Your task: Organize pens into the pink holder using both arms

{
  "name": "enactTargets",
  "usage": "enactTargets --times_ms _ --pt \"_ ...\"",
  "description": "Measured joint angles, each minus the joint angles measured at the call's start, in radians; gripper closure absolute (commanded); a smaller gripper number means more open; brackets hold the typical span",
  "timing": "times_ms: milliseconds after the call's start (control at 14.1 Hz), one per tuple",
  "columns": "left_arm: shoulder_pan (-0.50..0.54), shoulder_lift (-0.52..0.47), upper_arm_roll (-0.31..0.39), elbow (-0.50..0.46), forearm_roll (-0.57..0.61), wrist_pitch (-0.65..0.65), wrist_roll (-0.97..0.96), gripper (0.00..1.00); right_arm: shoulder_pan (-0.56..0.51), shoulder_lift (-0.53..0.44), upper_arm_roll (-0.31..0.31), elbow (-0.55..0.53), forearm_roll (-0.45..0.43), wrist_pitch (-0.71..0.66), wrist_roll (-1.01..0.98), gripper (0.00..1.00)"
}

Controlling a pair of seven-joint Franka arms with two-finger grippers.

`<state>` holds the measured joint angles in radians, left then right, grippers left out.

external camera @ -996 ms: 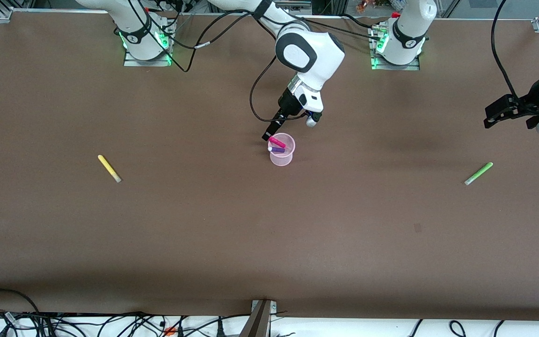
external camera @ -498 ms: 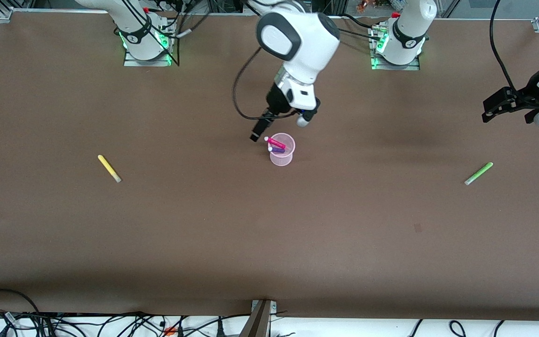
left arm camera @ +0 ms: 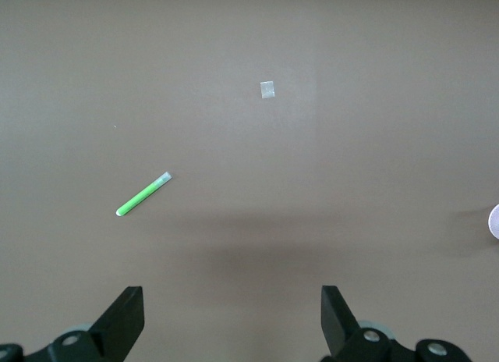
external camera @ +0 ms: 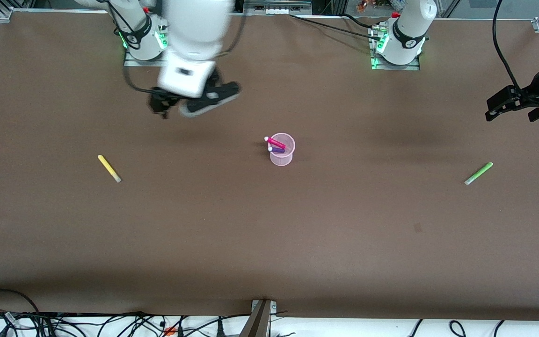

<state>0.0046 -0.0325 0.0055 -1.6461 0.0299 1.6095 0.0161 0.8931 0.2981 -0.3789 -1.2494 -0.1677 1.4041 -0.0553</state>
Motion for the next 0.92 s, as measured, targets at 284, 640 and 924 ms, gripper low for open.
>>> enactTargets --times_ms 284,640,924 --pt "0.000 0.000 -0.006 0.000 0.000 -0.001 0.000 0.00 -0.012 -0.058 -0.262 -0.057 0.130 0.010 -0.113 0.00" --pt "0.000 0.000 -0.006 0.000 0.000 -0.019 0.000 0.00 -0.013 -0.057 -0.393 -0.077 0.195 0.056 -0.115 0.00" --pt "0.007 0.000 0.000 0.000 0.000 -0.020 0.000 0.00 -0.027 -0.056 -0.431 -0.110 0.211 0.087 -0.108 0.01"
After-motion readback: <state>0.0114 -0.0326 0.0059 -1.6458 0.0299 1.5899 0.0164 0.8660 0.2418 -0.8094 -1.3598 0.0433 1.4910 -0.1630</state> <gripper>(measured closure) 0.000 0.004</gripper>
